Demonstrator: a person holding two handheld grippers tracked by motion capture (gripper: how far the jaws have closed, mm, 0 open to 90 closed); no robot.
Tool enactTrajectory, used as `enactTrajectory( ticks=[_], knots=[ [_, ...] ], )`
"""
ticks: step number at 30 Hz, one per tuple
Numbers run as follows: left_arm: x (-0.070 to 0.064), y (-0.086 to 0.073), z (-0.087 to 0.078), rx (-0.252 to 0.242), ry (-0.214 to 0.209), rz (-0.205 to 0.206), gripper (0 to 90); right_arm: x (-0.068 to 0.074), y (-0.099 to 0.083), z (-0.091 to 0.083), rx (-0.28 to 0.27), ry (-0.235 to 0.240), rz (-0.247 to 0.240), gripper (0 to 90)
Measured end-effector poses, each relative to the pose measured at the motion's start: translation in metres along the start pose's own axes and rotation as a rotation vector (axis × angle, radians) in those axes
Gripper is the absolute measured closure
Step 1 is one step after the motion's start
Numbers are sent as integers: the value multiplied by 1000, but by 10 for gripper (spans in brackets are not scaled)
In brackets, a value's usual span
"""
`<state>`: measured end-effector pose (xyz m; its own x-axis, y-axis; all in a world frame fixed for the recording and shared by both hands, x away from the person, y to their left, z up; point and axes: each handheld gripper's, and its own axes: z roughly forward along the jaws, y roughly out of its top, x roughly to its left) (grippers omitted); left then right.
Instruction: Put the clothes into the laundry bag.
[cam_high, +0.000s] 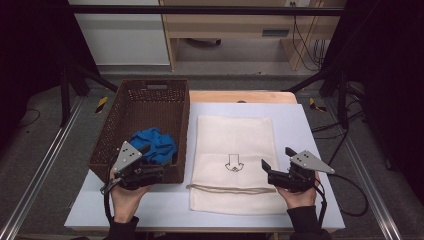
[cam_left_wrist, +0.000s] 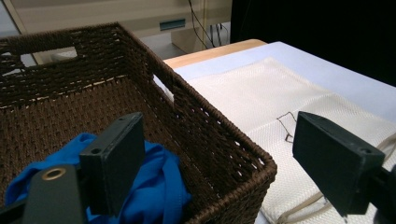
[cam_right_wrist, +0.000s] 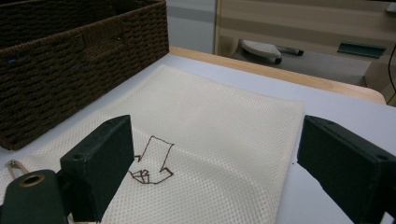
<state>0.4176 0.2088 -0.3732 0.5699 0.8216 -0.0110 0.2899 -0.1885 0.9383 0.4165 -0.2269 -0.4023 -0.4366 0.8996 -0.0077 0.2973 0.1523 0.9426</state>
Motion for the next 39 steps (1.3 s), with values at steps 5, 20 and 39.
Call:
enactTrajectory(
  ticks=[5, 20, 39],
  knots=[
    [-6, 3, -4, -38, -6, -2, 204, 1, 0, 0, 4, 5, 8, 122],
    [-46, 7, 10, -67, -93, 40, 327, 8, -1, 5, 20, 39, -5, 153],
    [-107, -10, 48, 36, -205, 111, 507, 15, -6, 9, 57, 78, -36, 231]
  ],
)
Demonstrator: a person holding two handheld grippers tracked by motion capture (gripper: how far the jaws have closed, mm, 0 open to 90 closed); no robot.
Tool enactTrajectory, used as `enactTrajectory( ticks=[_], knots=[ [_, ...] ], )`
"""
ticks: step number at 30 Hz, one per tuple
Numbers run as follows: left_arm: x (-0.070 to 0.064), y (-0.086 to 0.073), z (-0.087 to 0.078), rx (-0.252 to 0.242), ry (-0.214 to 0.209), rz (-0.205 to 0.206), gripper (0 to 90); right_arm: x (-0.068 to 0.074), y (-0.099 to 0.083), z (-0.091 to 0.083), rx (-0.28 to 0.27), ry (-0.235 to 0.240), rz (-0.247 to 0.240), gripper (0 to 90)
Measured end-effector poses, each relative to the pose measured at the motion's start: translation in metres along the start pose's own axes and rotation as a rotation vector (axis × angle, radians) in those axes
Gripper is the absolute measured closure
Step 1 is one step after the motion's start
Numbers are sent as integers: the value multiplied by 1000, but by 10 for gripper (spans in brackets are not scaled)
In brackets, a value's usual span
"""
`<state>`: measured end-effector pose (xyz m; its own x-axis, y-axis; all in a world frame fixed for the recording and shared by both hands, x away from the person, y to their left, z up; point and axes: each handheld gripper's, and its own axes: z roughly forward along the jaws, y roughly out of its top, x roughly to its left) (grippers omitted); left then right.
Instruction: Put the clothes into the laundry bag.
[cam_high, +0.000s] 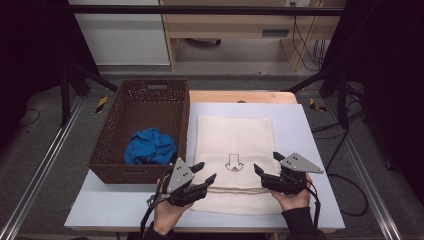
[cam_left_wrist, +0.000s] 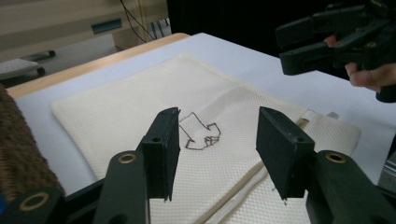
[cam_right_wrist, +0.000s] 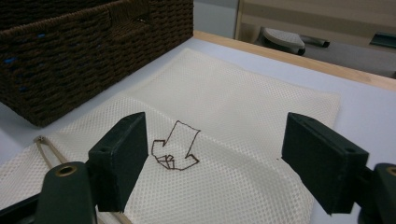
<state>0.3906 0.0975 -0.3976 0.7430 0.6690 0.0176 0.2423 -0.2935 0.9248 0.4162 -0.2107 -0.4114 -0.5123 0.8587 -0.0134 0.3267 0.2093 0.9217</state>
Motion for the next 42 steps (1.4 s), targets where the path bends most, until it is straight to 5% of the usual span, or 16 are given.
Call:
enactTrajectory(
  ticks=[22, 42],
  knots=[
    [-29, -50, 49, 202, -125, -4, 837, 12, -16, 17, 87, 75, 2, 364],
    [-33, -69, 68, 299, -148, 2, 890, 38, -39, 50, 278, 163, -80, 527]
  ],
)
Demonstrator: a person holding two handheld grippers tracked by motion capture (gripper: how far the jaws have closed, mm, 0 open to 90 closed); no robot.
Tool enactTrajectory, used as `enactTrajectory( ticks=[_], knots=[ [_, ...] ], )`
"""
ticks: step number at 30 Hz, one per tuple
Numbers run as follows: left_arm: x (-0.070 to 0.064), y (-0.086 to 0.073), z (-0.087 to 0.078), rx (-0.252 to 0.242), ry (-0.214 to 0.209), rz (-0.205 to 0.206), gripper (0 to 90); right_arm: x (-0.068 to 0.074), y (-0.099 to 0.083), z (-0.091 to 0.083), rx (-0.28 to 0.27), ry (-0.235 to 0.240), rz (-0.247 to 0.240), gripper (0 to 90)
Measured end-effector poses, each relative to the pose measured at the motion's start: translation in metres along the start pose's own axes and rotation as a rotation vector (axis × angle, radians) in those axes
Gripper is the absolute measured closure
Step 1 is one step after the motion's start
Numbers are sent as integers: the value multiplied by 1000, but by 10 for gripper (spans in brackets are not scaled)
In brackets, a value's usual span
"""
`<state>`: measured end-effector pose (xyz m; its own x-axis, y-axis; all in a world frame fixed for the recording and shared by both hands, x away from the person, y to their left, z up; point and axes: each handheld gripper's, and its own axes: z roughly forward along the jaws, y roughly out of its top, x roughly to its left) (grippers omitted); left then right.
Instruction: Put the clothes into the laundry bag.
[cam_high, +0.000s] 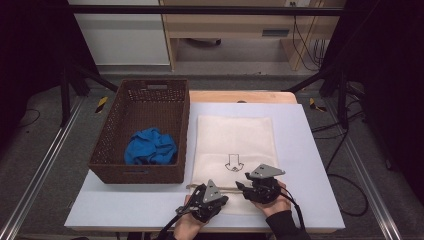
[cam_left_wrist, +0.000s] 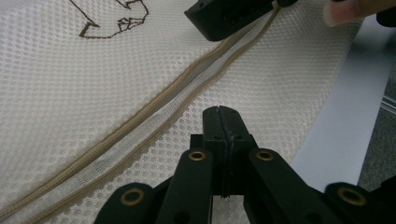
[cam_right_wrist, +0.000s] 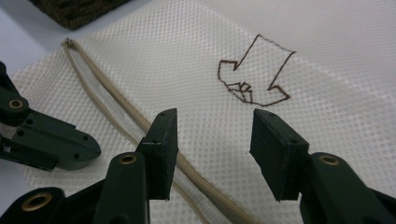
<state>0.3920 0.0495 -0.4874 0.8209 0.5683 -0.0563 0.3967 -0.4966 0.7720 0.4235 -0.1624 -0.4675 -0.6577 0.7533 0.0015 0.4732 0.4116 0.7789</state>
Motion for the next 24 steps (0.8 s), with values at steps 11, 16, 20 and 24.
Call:
enactTrajectory(
  ticks=[11, 16, 20, 24],
  knots=[
    [5, -6, 0, -41, -35, -44, 890, 7, -5, 10, 85, 18, -24, 637],
    [2, -7, 0, -43, -12, -19, 890, 7, -6, 11, 94, 2, -31, 668],
    [1, -7, 0, -43, -4, -10, 889, 6, -6, 13, 89, -7, -39, 686],
    [1, -7, 0, -43, -8, -15, 890, 6, -6, 14, 85, -9, -38, 712]
  ],
)
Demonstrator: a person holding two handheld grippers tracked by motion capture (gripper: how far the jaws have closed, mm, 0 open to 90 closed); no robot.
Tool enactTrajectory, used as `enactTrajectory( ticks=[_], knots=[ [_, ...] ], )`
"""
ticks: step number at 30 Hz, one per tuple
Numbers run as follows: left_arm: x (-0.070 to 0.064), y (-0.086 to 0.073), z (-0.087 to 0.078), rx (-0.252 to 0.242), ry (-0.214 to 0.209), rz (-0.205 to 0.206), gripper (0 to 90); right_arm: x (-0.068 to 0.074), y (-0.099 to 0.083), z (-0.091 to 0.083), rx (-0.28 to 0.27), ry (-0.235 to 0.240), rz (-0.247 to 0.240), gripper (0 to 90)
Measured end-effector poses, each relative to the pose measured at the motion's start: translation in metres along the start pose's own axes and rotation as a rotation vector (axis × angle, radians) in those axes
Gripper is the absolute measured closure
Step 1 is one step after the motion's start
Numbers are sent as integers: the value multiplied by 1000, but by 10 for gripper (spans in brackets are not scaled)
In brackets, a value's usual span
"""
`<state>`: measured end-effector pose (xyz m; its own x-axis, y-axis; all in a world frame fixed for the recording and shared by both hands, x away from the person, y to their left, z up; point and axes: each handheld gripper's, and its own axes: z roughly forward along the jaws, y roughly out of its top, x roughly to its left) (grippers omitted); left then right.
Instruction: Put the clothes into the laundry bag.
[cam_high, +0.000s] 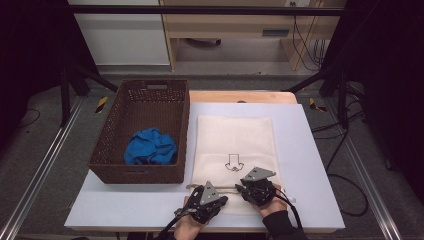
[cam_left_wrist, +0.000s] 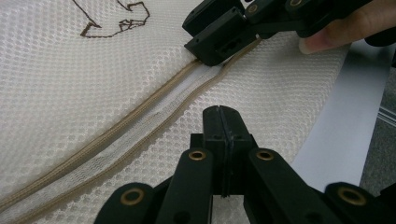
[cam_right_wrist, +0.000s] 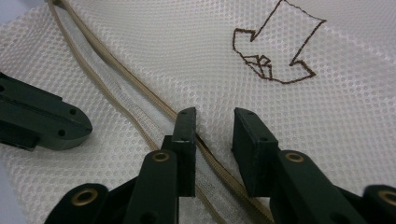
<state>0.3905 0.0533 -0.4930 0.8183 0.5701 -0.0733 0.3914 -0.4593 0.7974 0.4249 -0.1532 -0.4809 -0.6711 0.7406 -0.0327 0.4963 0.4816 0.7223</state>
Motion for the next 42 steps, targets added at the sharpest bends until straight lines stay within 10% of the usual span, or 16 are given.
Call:
enactTrajectory(
  ticks=[18, 29, 36, 42],
  knots=[
    [2, 2, 0, 10, -12, -16, 866, -6, 7, -6, -25, 1, 15, 872],
    [12, 46, -21, -40, 127, 90, 566, -7, 15, -19, -71, -3, 12, 877],
    [31, 52, 0, 58, 148, 89, 385, -9, 18, -24, -100, 2, 15, 877],
    [30, 48, 10, 88, 172, 112, 510, -9, 19, -26, -108, 1, 17, 877]
  ],
)
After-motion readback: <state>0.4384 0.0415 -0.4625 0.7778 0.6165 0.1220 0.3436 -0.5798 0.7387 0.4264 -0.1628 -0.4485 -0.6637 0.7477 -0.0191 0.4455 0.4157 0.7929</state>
